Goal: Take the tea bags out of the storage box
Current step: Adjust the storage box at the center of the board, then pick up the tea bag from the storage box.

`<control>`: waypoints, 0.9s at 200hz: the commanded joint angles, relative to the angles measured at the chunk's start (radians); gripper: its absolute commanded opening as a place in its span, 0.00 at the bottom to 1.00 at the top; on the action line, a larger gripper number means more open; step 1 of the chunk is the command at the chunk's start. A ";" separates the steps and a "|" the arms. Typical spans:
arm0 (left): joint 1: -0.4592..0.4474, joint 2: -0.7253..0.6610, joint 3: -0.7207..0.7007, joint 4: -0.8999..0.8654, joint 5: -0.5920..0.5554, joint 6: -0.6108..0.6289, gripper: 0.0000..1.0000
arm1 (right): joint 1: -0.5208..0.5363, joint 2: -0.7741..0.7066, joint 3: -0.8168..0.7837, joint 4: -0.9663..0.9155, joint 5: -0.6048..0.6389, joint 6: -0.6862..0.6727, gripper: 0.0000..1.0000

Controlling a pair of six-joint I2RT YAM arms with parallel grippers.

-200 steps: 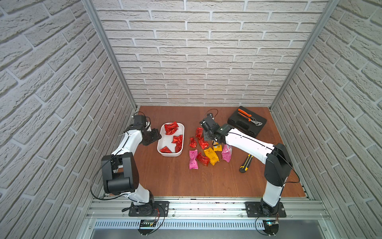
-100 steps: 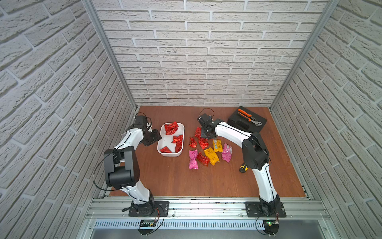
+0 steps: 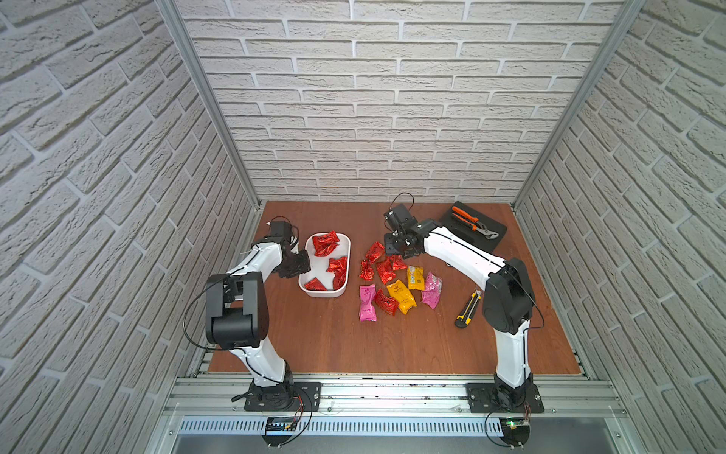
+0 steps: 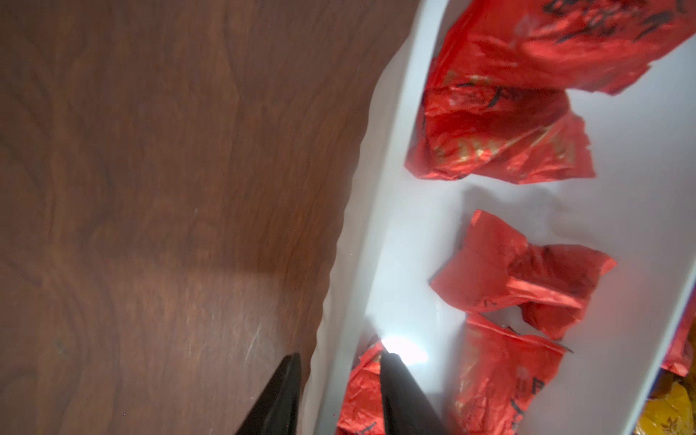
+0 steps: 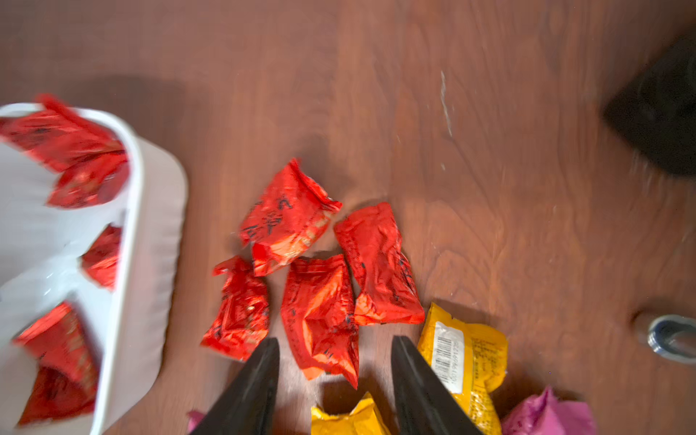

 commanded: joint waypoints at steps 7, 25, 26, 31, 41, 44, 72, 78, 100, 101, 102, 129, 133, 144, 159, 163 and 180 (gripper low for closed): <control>-0.017 -0.011 -0.005 -0.001 -0.053 0.017 0.31 | 0.070 -0.004 0.003 0.113 -0.134 -0.321 0.54; -0.029 -0.033 -0.038 0.013 -0.070 0.018 0.27 | 0.108 0.050 0.077 0.111 -0.251 -0.562 0.55; -0.030 -0.034 -0.039 0.014 -0.071 0.018 0.27 | 0.110 0.053 0.084 0.107 -0.256 -0.573 0.55; -0.034 -0.039 -0.047 0.016 -0.074 0.020 0.26 | 0.117 0.072 0.112 0.090 -0.280 -0.622 0.55; -0.047 -0.054 -0.062 0.022 -0.081 0.026 0.26 | 0.125 0.113 0.172 0.052 -0.355 -0.715 0.54; -0.052 -0.059 -0.067 0.024 -0.084 0.029 0.25 | 0.128 0.124 0.188 0.041 -0.368 -0.736 0.54; -0.102 -0.098 -0.105 0.030 -0.146 0.037 0.20 | 0.148 0.203 0.277 0.014 -0.423 -0.861 0.53; -0.109 -0.109 -0.115 0.031 -0.157 0.036 0.20 | 0.151 0.215 0.286 0.024 -0.431 -0.875 0.53; -0.127 -0.147 -0.148 0.041 -0.176 0.039 0.19 | 0.162 0.255 0.304 0.050 -0.459 -0.953 0.53; -0.129 -0.149 -0.148 0.042 -0.176 0.040 0.19 | 0.163 0.258 0.305 0.050 -0.459 -0.955 0.53; -0.129 -0.150 -0.149 0.042 -0.177 0.040 0.18 | 0.163 0.261 0.307 0.051 -0.457 -0.958 0.53; -0.146 -0.185 -0.180 0.053 -0.179 0.058 0.17 | 0.164 0.328 0.374 0.030 -0.423 -1.026 0.53; -0.146 -0.191 -0.185 0.056 -0.175 0.058 0.17 | 0.164 0.337 0.387 0.024 -0.418 -1.035 0.53; -0.146 -0.196 -0.200 0.069 -0.166 0.058 0.17 | 0.164 0.360 0.414 0.011 -0.405 -1.064 0.53; -0.149 -0.197 -0.209 0.077 -0.155 0.057 0.16 | 0.163 0.380 0.427 0.011 -0.393 -1.109 0.54; -0.149 -0.197 -0.210 0.078 -0.152 0.057 0.16 | 0.164 0.383 0.428 0.016 -0.391 -1.115 0.54; -0.149 -0.200 -0.213 0.084 -0.143 0.054 0.14 | 0.164 0.402 0.428 0.031 -0.370 -1.141 0.55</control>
